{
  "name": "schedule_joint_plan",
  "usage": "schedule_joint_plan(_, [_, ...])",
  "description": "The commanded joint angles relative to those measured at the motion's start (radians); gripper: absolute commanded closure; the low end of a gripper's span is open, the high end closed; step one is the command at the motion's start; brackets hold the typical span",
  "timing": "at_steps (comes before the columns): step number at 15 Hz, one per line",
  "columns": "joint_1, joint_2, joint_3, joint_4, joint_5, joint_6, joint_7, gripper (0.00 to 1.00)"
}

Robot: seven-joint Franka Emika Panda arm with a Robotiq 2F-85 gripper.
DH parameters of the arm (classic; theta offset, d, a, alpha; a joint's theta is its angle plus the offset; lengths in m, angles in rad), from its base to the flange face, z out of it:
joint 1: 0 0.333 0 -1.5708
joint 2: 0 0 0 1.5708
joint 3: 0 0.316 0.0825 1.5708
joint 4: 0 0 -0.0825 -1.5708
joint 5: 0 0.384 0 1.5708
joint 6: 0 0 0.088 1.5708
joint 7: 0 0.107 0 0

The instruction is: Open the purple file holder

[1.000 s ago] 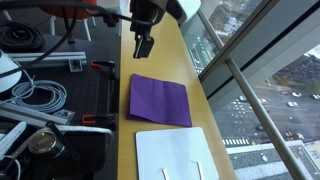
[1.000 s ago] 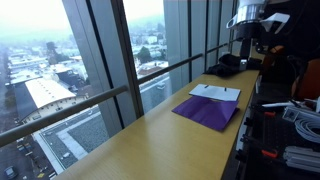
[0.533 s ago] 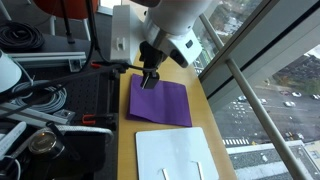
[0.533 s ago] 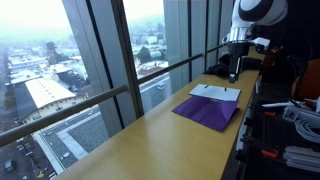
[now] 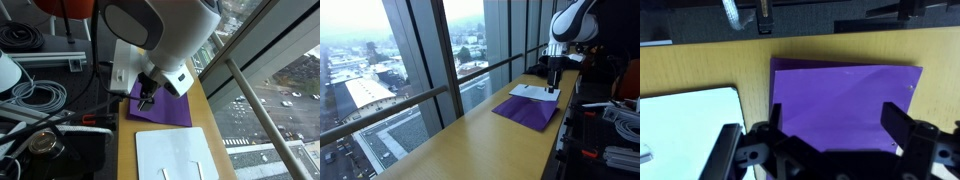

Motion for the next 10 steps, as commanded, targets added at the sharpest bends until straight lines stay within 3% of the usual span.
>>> schedule_joint_plan(1, [-0.039,0.068,0.031,0.036,-0.037,0.032,0.028,0.00])
schedule_joint_plan(10, [-0.082,0.214,0.063,0.096,-0.099,0.101,0.066,0.00])
